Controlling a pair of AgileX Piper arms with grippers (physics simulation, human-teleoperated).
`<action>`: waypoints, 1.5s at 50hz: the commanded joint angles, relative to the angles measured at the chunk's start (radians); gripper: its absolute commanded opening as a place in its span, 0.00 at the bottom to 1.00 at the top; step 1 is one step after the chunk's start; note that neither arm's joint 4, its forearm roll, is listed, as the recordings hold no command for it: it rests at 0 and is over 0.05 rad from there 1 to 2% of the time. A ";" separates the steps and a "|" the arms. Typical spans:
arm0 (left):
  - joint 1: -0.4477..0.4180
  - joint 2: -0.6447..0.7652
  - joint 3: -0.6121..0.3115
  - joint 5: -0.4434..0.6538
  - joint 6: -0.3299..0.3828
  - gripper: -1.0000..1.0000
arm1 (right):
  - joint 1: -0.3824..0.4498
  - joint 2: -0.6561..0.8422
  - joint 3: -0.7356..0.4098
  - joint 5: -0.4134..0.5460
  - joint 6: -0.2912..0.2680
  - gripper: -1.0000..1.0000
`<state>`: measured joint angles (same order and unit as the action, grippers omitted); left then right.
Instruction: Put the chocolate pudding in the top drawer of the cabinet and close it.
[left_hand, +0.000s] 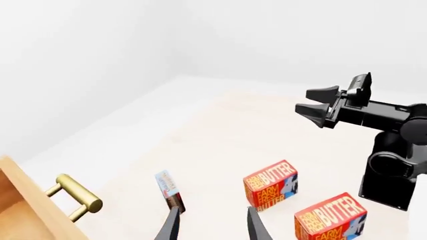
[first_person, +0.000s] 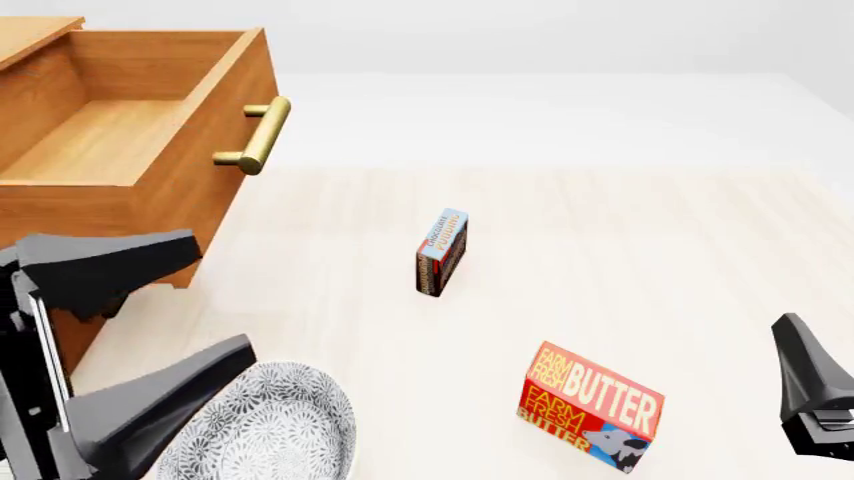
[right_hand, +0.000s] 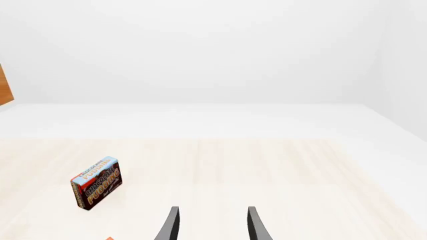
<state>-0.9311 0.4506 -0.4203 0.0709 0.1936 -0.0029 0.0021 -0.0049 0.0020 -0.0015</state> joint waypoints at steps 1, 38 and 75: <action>-0.029 0.022 0.120 -0.178 -0.052 1.00 | 0.000 0.000 0.000 0.000 0.000 1.00; -0.062 0.504 0.196 -0.692 -0.187 1.00 | 0.000 0.000 0.000 0.000 0.000 1.00; 0.043 0.829 0.046 -0.776 -0.306 1.00 | 0.000 0.000 0.000 0.000 0.000 1.00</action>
<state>-0.9138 1.2276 -0.3280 -0.7267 -0.0829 -0.0029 0.0021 -0.0049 0.0020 -0.0015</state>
